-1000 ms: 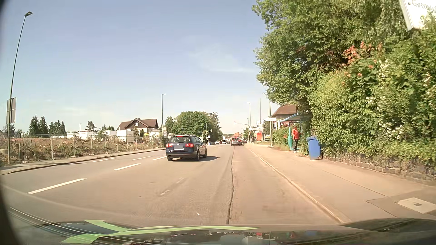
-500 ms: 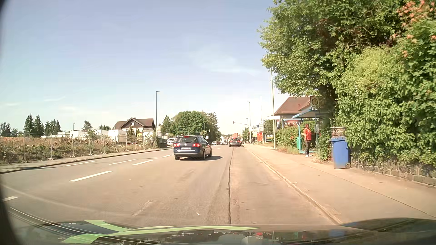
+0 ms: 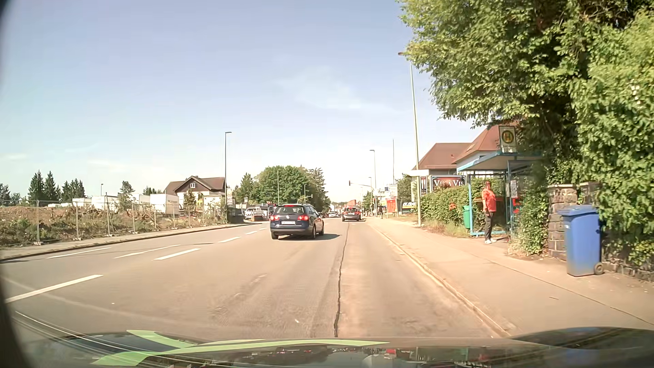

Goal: Follow the waypoints while adhering to traffic rules and regulations

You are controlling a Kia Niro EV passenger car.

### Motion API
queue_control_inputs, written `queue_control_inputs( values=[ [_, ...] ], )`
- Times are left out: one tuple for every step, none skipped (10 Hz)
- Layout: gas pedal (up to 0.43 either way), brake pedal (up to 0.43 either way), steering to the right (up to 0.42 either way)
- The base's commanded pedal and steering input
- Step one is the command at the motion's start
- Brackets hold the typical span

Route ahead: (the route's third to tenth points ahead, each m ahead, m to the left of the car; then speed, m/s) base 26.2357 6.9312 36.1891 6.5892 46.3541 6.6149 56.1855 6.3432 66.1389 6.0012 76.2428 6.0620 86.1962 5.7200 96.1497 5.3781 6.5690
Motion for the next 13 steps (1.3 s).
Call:
queue_control_inputs(
  values=[
    [0.0, 0.0, -0.002],
    [0.0, 0.0, -0.001],
    [0.0, 0.0, -0.001],
    [0.0, 0.0, -0.002],
    [0.0, 0.0, -0.001],
    [0.0, 0.0, -0.001],
    [0.0, 0.0, -0.001],
    [0.0, 0.0, -0.002],
    [0.0, 0.0, -0.002],
    [0.0, 0.0, -0.001],
    [0.0, 0.0, -0.001],
    [0.0, 0.0, -0.001],
    [0.0, 0.006, -0.002]
  ],
)
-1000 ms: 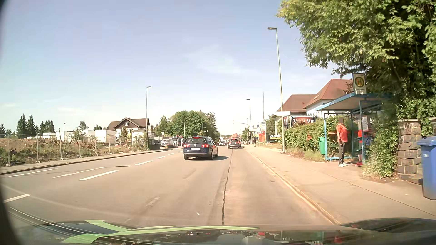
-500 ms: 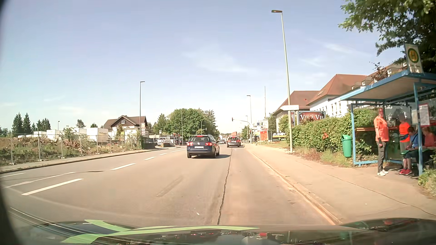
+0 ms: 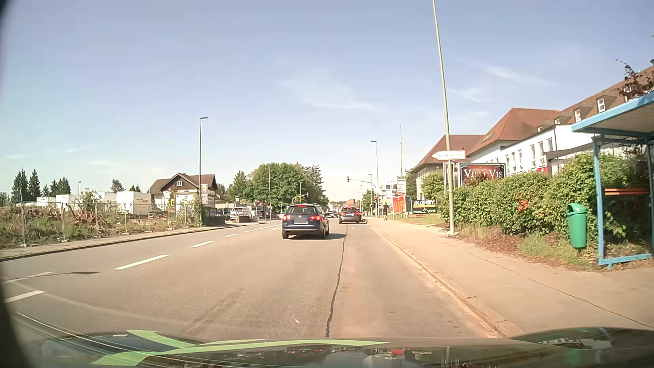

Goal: Follow the waypoints while adhering to traffic rules and regulations

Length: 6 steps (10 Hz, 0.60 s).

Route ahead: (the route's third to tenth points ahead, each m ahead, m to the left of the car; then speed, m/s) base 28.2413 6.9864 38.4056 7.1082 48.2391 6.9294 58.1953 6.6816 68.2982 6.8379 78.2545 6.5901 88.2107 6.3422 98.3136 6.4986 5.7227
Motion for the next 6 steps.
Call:
queue_control_inputs(
  values=[
    [0.0, 0.018, -0.001],
    [0.0, 0.024, -0.001],
    [0.0, 0.03, -0.001],
    [0.0, 0.024, -0.001],
    [0.0, 0.012, -0.001],
    [0.0, 0.0, -0.002]
  ],
)
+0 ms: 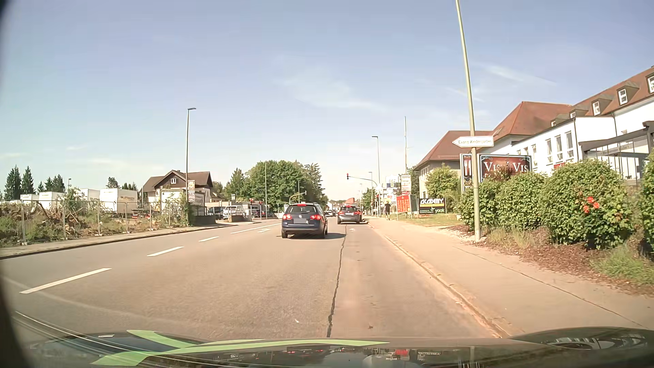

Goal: Follow the waypoints while adhering to traffic rules and regulations

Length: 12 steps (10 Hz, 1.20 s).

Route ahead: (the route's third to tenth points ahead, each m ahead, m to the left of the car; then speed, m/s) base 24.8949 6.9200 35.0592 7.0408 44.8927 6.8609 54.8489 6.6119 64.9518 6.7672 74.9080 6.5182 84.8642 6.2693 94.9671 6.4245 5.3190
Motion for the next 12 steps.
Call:
queue_control_inputs(
  values=[
    [0.0, 0.0, -0.002],
    [0.0, 0.0, -0.002],
    [0.0, 0.0, -0.002],
    [0.0, 0.0, -0.002],
    [0.0, 0.006, -0.002],
    [0.0, 0.012, -0.002],
    [0.0, 0.006, -0.002],
    [0.0, 0.006, -0.002],
    [0.0, 0.012, -0.002],
    [0.0, 0.012, -0.002],
    [0.0, 0.012, -0.002],
    [0.0, 0.012, -0.002]
  ],
)
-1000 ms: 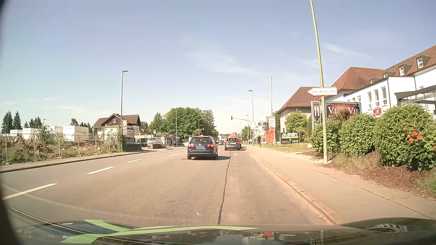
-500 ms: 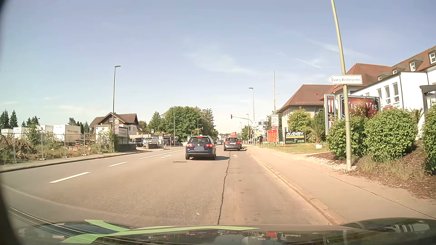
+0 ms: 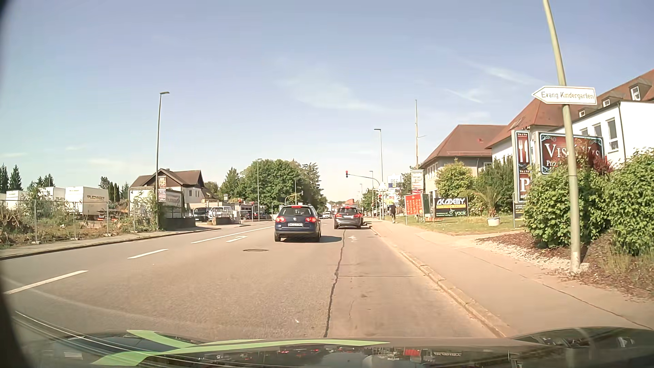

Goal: Follow the waypoints while adhering to traffic rules and regulations

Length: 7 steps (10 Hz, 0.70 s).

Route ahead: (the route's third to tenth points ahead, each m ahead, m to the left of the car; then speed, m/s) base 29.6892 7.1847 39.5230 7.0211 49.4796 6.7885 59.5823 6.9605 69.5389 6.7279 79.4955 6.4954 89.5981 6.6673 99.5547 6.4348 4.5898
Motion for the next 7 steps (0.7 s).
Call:
queue_control_inputs(
  values=[
    [0.0, 0.018, -0.002],
    [0.0, 0.018, -0.002],
    [0.0, 0.018, -0.002],
    [0.0, 0.018, -0.002],
    [0.0, 0.018, -0.004],
    [0.0, 0.012, -0.004],
    [0.0, 0.012, -0.004]
  ],
)
